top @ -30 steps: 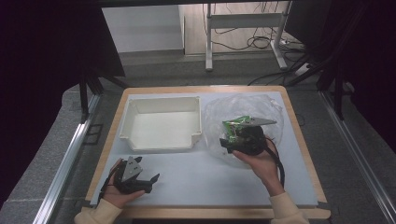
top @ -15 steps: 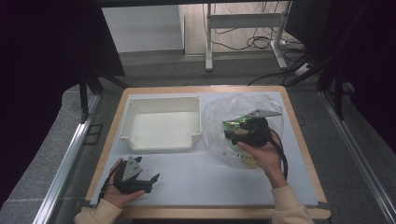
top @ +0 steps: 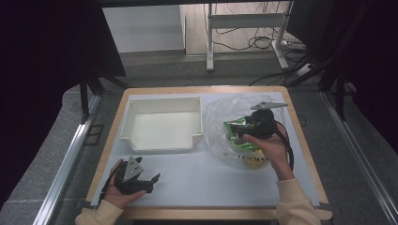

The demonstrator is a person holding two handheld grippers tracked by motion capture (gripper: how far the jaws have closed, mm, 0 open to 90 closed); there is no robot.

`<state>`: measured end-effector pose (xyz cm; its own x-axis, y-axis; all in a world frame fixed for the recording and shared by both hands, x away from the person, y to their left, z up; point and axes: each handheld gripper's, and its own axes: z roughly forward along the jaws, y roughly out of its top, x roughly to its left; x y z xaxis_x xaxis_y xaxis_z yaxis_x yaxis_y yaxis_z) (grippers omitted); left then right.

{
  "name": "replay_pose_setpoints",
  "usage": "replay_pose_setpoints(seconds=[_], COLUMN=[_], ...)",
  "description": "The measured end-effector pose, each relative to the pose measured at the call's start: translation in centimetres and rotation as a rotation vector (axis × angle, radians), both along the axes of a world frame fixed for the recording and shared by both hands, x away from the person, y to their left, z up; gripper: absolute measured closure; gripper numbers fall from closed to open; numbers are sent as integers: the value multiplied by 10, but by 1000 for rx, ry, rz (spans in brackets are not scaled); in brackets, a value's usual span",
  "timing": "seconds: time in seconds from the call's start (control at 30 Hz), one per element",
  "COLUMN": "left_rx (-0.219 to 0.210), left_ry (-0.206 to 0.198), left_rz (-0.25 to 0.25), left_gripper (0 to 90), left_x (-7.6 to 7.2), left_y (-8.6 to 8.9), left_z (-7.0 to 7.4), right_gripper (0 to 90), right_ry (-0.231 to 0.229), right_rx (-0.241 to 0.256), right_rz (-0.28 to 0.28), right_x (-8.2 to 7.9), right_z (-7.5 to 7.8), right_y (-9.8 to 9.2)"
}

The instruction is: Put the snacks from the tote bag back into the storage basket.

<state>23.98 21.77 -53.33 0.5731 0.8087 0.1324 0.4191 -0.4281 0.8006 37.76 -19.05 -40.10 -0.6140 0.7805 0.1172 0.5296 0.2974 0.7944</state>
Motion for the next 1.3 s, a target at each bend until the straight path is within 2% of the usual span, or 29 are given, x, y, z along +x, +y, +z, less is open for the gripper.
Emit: replay_pose_setpoints(seconds=[0.2,0.3,0.57,0.77,0.83,0.93,1.03,1.1,1.17,1.3], left_rx=[2,4,5,3,8,-2,4,-10,-17,-19], left_ry=[-6,-6,-10,-18,-22,-25,-24,-26,-31,-34], left_rz=[2,1,0,-3,-12,-18,-28,-39,-51,-70], left_gripper=[104,104,105,105,105,105,105,105,105,105], left_x=[-1,-1,-2,-2,-2,-3,-3,-5,-7,-9], left_y=[1,1,0,0,1,0,0,0,-1,-2], left_z=[1,1,1,2,3,3,3,5,6,7], right_gripper=[272,268,257,256,256,256,256,256,256,256], right_ry=[4,8,58,71,79,104,118,129,140,167], right_rx=[-3,-26,-36,-45,-58,-50,-75,-94,-87,-129], right_rz=[-13,-38,-83,-97,-104,-95,-101,-110,-109,-111], right_x=[9,16,29,33,33,34,39,44,48,57], right_z=[-1,-6,-15,-20,-23,-28,-30,-29,-28,-29], right_y=[-5,-9,-25,-31,-31,-31,-30,-27,-25,-20])
